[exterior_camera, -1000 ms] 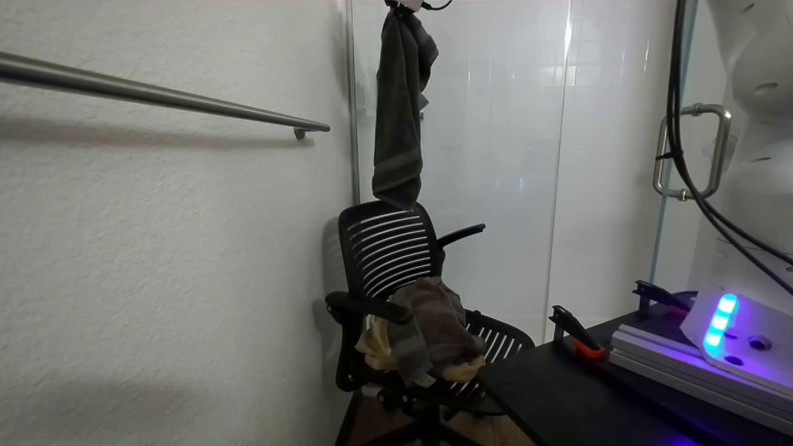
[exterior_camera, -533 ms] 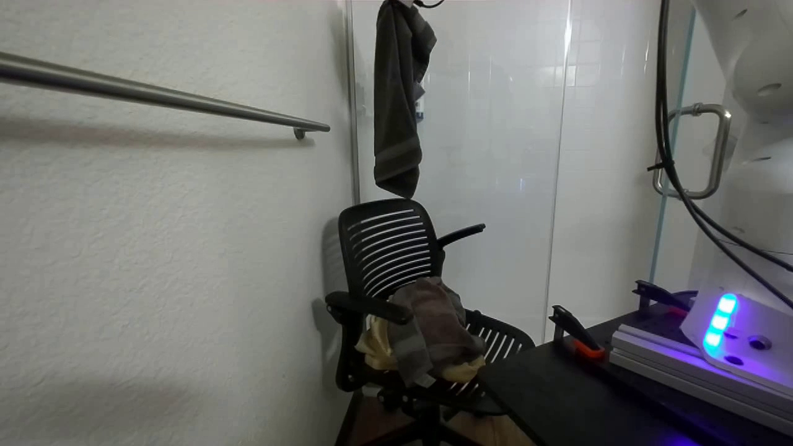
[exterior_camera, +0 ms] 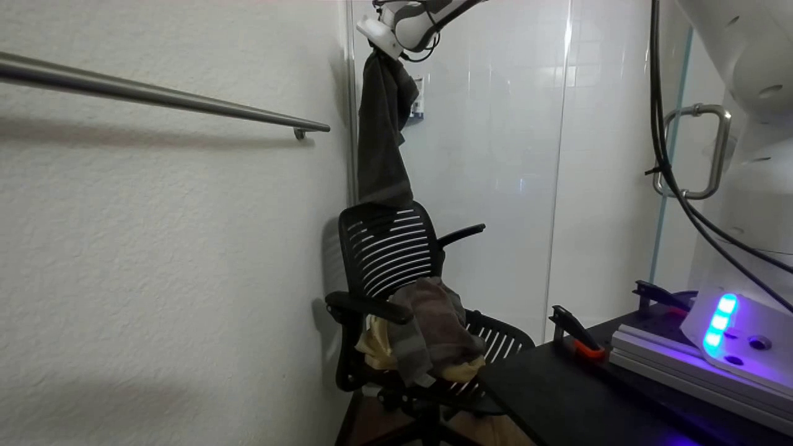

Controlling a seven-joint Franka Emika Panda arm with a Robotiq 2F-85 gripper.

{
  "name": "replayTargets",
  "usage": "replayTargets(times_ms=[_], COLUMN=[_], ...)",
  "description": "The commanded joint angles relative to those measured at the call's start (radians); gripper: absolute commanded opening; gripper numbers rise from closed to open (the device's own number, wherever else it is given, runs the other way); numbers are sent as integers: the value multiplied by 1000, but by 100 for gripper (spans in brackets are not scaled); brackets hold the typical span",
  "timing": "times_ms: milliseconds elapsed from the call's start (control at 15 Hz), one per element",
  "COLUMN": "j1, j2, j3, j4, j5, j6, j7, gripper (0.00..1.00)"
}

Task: Move the towel from the seat of the chair to the back of the chair

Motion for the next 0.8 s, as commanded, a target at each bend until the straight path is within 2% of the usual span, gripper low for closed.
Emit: replayTargets(times_ms=[0, 333, 733], j1=[-2, 23, 93], j2=[-22, -25, 23], j3=[2, -40, -143], j4=[-76, -97, 82], j5=[-11, -69, -212], j6=[62, 68, 103], j7=[12, 39, 163], gripper=[2, 2, 2])
